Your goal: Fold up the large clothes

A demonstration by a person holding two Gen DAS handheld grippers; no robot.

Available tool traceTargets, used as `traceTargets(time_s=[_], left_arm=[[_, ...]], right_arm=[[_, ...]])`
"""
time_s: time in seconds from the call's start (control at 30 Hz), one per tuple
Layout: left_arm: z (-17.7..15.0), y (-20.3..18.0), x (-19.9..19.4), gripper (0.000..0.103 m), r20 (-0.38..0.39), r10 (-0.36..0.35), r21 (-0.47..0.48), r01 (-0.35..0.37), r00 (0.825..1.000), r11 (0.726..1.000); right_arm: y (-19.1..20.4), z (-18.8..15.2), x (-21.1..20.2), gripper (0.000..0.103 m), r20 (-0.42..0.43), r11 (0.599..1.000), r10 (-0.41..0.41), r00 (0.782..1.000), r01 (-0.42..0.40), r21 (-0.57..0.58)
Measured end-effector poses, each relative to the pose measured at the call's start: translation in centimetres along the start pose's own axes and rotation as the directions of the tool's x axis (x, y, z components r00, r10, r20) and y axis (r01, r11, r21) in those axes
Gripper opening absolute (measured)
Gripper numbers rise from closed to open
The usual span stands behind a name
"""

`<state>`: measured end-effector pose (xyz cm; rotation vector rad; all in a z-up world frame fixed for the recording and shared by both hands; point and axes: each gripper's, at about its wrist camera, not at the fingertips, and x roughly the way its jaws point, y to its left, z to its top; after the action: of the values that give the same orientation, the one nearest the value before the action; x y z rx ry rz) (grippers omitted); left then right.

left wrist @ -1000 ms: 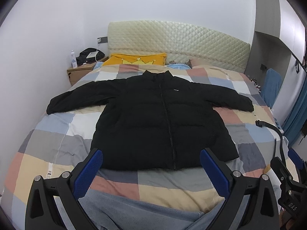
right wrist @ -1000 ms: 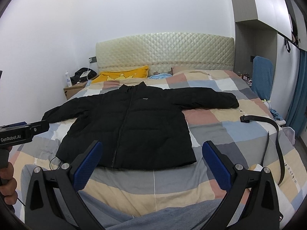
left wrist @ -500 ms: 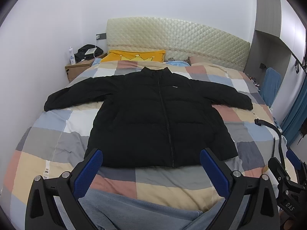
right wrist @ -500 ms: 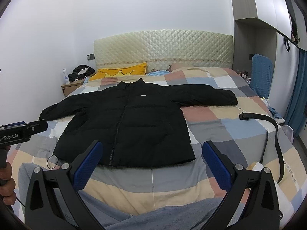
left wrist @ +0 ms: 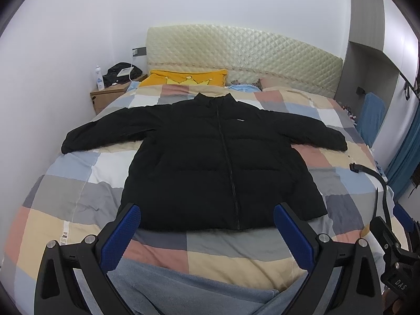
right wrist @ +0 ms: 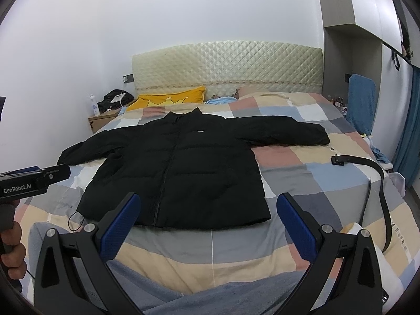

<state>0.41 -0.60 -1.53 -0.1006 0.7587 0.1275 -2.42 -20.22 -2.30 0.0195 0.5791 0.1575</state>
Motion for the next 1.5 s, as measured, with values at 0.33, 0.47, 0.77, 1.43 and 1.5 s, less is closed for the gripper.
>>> traceTargets(time_s=[0.33, 0.47, 0.77, 1.43, 1.5], left_arm=[[-0.3, -0.4, 0.0, 0.102, -0.005, -0.022, 0.004, 0.022, 1.0, 1.0], [-0.4, -0.4, 0.0, 0.102, -0.006, -0.015, 0.002, 0.015, 1.0, 1.0], [-0.1, -0.4, 0.4, 0.102, -0.014, -0.012, 0.002, 0.012, 1.0, 1.0], [3.6, -1.5, 4.7, 0.102, -0.004, -0.034, 0.033, 0.034, 0.999, 0.999], [4.3, -1.7, 5.7, 0.102, 0.004, -0.028, 0.048, 0.028, 1.0, 0.998]], right_arm=[[-0.4, 0.2, -0.1, 0.103, 0.013, 1.0, 0.018, 1.0, -0.018, 0.009], [-0.8, 0.2, 0.0, 0.103, 0.01, 1.0, 0.01, 1.0, -0.01, 0.023], [-1.6, 0.0, 0.2, 0.103, 0.003, 0.998, 0.031, 1.0, -0.031, 0.052], [-8.5, 5.9, 5.2, 0.103, 0.119, 0.992, -0.003, 0.993, -0.012, 0.126], [-9.6, 6.8, 6.7, 0.103, 0.131, 0.992, -0.007, 0.991, -0.01, 0.129]])
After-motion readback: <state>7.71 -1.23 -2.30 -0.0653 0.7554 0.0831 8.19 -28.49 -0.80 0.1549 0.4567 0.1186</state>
